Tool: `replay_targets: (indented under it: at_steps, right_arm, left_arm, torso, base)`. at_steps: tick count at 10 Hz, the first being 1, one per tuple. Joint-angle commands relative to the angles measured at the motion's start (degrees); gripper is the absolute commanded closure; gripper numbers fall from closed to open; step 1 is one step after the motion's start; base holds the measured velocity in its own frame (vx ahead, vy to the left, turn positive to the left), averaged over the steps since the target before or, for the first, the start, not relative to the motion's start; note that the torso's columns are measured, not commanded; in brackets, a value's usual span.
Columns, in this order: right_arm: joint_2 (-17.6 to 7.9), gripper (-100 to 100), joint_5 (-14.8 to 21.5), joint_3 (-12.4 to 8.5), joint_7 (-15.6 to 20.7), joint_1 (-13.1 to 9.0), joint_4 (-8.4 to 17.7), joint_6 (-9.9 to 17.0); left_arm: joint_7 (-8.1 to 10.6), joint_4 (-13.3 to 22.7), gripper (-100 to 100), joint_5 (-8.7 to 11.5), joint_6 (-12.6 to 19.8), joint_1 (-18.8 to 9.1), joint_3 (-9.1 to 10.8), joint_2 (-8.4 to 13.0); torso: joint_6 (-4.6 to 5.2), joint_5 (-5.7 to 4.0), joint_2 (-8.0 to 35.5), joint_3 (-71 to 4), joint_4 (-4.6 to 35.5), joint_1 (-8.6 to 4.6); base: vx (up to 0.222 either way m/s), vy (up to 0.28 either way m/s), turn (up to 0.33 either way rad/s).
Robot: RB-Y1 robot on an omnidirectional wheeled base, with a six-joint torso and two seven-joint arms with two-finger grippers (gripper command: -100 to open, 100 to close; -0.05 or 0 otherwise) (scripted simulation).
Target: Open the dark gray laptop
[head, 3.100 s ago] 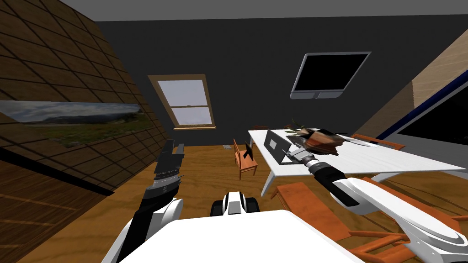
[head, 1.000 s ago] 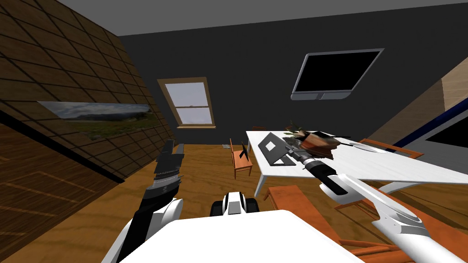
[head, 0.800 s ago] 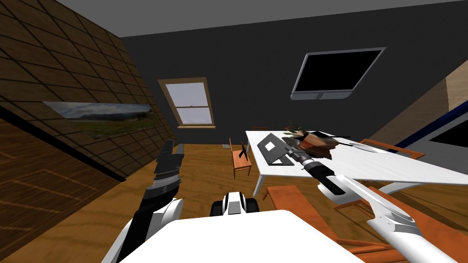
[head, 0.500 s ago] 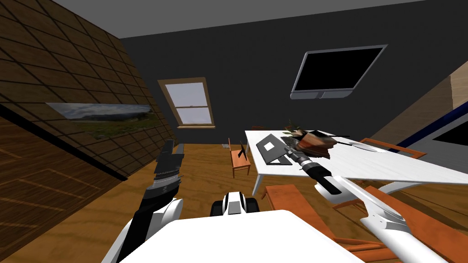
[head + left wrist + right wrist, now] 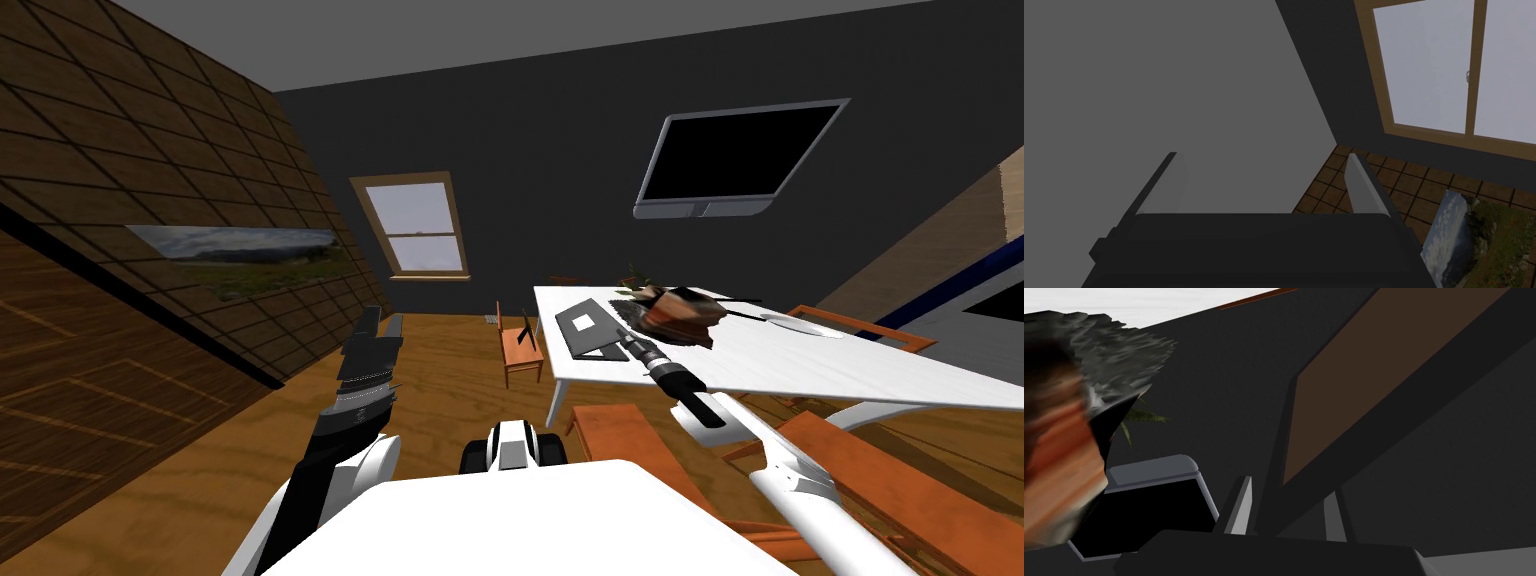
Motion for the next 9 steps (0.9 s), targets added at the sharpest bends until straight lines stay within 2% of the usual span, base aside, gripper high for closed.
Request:
replay_targets:
  at_steps: [1, 2, 4, 8, 9]
  right_arm:
    - [3.4, 100, -1.5, 1.3, -1.0, -2.0, 3.9, -2.2]
    - [0.5, -100, -1.9, 0.4, -2.1, -0.9, 1.3, -0.2]
    - [-1.4, -100, -2.6, 0.1, -3.4, 0.0, -0.4, 1.2]
    - [-6.1, -100, -4.5, -0.5, -6.6, 2.1, -4.6, 4.8]
    - [-5.6, -100, -4.3, -0.5, -6.1, 1.9, -4.4, 4.5]
  left_arm:
    - [0.0, 0.0, 0, 0.0, 0.0, 0.0, 0.0, 0.0]
    - [0.0, 0.0, 0, 0.0, 0.0, 0.0, 0.0, 0.0]
    - [0.0, 0.0, 0, 0.0, 0.0, 0.0, -0.01, 0.0]
    - [0.0, 0.0, 0, 0.0, 0.0, 0.0, -0.01, 0.0]
    - [0.0, 0.0, 0, 0.0, 0.0, 0.0, -0.01, 0.0]
  torso:
    - [0.0, 0.01, 0.1, 0.0, 0.0, -0.02]
    - [-0.04, 0.02, 0.1, 0.1, 0.0, 0.04]
    - [0.11, 0.3, 0.1, 0.0, 0.2, 0.32]
    - [0.13, 0.18, 0.3, 0.1, 0.3, -0.1]
    - [0.14, 0.19, 0.3, 0.1, 0.3, -0.09]
  base:
    - [-0.051, -0.095, 0.024]
    - [-0.022, -0.031, 0.014]
    - [0.008, 0.03, 0.0]
    - [0.003, 0.026, 0.005]
    - [0.0, 0.005, -0.001]
